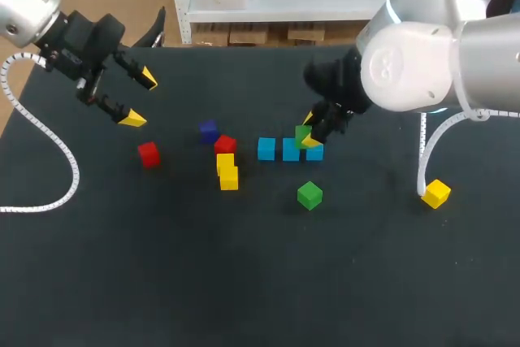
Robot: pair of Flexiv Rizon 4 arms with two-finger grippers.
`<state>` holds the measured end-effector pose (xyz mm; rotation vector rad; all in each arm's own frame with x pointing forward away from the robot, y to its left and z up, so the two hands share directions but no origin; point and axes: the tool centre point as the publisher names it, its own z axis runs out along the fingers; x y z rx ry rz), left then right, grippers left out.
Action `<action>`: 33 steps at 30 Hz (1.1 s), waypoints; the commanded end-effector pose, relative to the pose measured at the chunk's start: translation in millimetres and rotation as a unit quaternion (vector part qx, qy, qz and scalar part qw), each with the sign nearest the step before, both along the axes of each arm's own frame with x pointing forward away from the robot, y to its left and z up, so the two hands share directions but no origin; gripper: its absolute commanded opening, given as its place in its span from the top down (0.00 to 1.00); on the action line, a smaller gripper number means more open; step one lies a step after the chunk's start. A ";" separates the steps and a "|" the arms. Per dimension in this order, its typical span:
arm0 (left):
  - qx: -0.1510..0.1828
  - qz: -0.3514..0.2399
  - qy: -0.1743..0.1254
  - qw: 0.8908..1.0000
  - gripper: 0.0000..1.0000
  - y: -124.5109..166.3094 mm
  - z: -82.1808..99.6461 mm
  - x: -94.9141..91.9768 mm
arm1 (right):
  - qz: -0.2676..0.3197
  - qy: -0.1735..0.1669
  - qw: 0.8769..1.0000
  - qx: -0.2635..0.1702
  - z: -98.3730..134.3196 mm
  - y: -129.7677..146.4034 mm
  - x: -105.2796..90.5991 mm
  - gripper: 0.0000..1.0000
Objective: Place the blue cubes, place green cubes on the blue cubes, place the yellow cubes on the green cubes, then place the red cubes on the yellow cubes, and place purple cube on the red cubes.
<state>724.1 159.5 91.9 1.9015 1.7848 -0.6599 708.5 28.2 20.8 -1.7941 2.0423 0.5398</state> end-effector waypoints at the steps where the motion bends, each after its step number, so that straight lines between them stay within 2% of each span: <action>1: -0.001 -0.002 -0.001 1.000 0.00 0.7 -1.1 1.0 | 0.002 0.004 1.000 0.001 1.9 1.1 -0.6 0.00; 6: -0.001 -0.002 -0.001 1.000 0.00 0.7 -1.1 1.0 | 0.004 0.010 1.000 0.020 18.0 -3.2 -4.4 0.00; 11: -0.001 -0.002 -0.001 1.000 0.00 0.7 -1.1 1.0 | 0.006 0.015 0.999 0.047 41.7 -27.6 -11.4 0.00; 15: -0.001 -0.002 -0.001 1.000 0.00 0.7 -1.1 1.0 | 0.024 0.022 0.995 0.092 58.2 -62.0 -13.5 0.00; 19: -0.001 -0.002 -0.001 1.000 0.00 0.7 -1.1 1.0 | 0.037 0.003 0.989 0.140 72.9 -100.4 -12.0 0.00; 27: -0.001 -0.002 -0.001 1.000 0.00 0.7 -1.1 1.0 | -0.019 -0.014 0.971 0.238 87.2 -171.7 4.3 0.00; 30: -0.001 -0.002 -0.001 1.000 0.00 0.7 -1.1 1.0 | -0.031 -0.017 0.965 0.258 87.1 -190.7 9.2 0.00; 33: -0.001 -0.002 -0.001 1.000 0.00 0.7 -1.1 1.0 | -0.018 -0.011 0.964 0.265 86.3 -202.3 12.9 0.00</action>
